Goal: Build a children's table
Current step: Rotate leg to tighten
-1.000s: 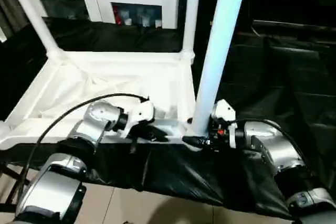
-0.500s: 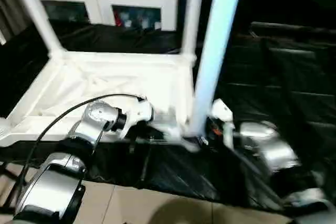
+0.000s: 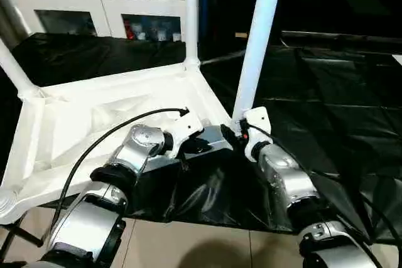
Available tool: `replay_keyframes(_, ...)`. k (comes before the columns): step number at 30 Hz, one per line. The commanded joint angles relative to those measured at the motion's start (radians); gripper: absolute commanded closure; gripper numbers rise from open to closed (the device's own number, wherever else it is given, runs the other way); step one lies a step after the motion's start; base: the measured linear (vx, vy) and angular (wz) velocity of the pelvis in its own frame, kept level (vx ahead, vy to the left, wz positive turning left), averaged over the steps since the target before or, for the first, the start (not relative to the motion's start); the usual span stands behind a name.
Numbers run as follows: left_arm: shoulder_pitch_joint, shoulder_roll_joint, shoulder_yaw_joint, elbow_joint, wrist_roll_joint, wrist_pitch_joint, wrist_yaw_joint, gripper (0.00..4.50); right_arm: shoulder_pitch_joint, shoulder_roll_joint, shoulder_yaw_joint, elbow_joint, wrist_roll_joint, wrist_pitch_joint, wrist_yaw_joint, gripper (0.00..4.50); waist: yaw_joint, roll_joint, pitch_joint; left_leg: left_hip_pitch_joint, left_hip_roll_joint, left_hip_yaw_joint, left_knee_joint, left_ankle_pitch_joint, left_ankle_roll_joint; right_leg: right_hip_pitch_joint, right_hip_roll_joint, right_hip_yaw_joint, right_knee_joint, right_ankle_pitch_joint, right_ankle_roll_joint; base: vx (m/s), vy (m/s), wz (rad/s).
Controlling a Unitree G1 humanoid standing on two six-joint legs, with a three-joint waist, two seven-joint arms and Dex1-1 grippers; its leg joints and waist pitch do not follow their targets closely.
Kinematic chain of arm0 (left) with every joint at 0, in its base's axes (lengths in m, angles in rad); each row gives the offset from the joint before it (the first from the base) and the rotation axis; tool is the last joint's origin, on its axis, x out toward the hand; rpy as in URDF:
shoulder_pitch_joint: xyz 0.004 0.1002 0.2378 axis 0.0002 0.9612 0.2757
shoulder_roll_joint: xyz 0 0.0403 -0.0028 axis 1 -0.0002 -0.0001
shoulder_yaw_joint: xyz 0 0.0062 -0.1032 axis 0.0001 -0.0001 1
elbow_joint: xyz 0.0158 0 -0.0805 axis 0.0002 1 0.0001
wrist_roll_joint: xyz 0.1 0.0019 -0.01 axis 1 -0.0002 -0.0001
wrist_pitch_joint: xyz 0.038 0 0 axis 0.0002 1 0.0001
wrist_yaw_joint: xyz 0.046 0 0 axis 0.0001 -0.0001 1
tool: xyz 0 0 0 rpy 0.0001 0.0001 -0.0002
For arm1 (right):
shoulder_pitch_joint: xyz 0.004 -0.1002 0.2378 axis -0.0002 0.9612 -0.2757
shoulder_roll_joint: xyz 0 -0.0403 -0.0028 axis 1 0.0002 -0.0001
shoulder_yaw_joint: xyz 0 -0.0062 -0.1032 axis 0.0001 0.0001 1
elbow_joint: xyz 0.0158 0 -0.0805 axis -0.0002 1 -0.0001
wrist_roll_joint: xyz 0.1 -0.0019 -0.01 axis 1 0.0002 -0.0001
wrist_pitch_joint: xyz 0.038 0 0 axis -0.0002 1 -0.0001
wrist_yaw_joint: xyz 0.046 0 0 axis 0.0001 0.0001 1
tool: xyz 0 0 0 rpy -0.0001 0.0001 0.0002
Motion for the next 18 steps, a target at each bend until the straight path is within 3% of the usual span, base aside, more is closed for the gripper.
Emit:
replay_keyframes(1,0.018,-0.063,-0.055,0.006,0.018,-0.017,-0.011,4.5,0.001,0.028,0.079,-0.008,0.013,-0.016,0.13,0.77,-0.003,-0.004,-0.036,0.008,0.056,-0.039,-0.09,-0.454,0.016,0.008,-0.063,0.039,-0.088,-0.488,-0.13,0.0,0.0,0.0)
replay_keyframes(3,0.024,-0.044,-0.053,0.001,0.014,-0.045,-0.037,4.5,0.006,-0.008,0.079,-0.023,0.027,-0.027,0.197,0.67,0.001,-0.005,-0.042,0.001,0.06,-0.035,-0.09,-0.404,0.024,0.014,-0.062,0.045,-0.077,-0.38,-0.161,0.0,0.0,0.0)
replay_keyframes(4,0.027,-0.038,-0.053,-0.001,0.012,-0.061,-0.048,4.5,0.008,-0.021,0.082,-0.028,0.032,-0.028,0.221,0.63,0.005,-0.004,-0.046,-0.002,0.063,-0.028,-0.085,-0.347,0.037,0.016,-0.061,0.048,-0.065,-0.262,-0.202,0.0,0.0,0.0)
replay_keyframes(5,0.031,-0.025,-0.051,-0.006,0.005,-0.065,-0.073,4.5,0.017,-0.057,0.099,-0.044,0.036,-0.034,0.289,0.63,0.007,-0.006,-0.044,-0.006,0.06,-0.019,-0.081,-0.321,0.062,0.019,-0.062,0.047,-0.062,-0.222,-0.232,0.0,0.0,0.0)
replay_keyframes(7,0.036,-0.003,-0.053,-0.01,-0.003,-0.095,-0.119,4.5,0.033,-0.112,0.128,-0.07,0.04,-0.043,0.401,0.63,0.009,-0.008,-0.045,-0.007,0.059,-0.018,-0.078,-0.315,0.074,0.022,-0.063,0.046,-0.063,-0.248,-0.229,0.025,-0.008,0.03)
replay_keyframes(9,0.038,0.021,-0.056,-0.01,-0.008,-0.12,-0.166,4.5,0.055,-0.166,0.152,-0.105,0.057,-0.041,0.531,0.63,0.014,-0.009,-0.049,-0.012,0.06,-0.016,-0.074,-0.266,0.095,0.028,-0.065,0.047,-0.058,-0.214,-0.235,0.055,-0.02,0.05)
replay_keyframes(11,0.038,0.037,-0.054,-0.012,-0.02,-0.135,-0.217,4.5,0.071,-0.21,0.173,-0.137,0.07,-0.035,0.639,0.63,0.034,-0.012,-0.052,-0.015,0.064,-0.008,-0.063,-0.18,0.132,0.033,-0.059,0.045,-0.039,-0.1,-0.26,0.068,-0.031,0.05)
replay_keyframes(13,0.038,0.047,-0.052,-0.012,-0.031,-0.146,-0.258,4.5,0.078,-0.235,0.185,-0.152,0.076,-0.031,0.703,0.63,0.038,-0.012,-0.055,-0.022,0.064,-0.008,-0.059,-0.143,0.14,0.037,-0.059,0.043,-0.029,-0.05,-0.276,0.029,-0.02,0.01)
replay_keyframes(16,0.035,0.064,-0.052,-0.012,-0.045,-0.158,-0.33,4.5,0.079,-0.273,0.201,-0.17,0.087,-0.021,0.804,0.63,0.057,-0.01,-0.061,-0.018,0.065,-0.005,-0.05,-0.079,0.164,0.039,-0.061,0.042,-0.013,0.057,-0.306,0.0,0.0,0.0)
replay_keyframes(18,0.03,0.078,-0.059,-0.008,-0.045,-0.176,-0.377,4.5,0.068,-0.296,0.21,-0.169,0.092,-0.017,0.864,0.63,0.062,-0.01,-0.059,-0.019,0.066,-0.003,-0.049,-0.083,0.159,0.038,-0.06,0.041,-0.012,0.054,-0.309,0.0,0.0,0.0)
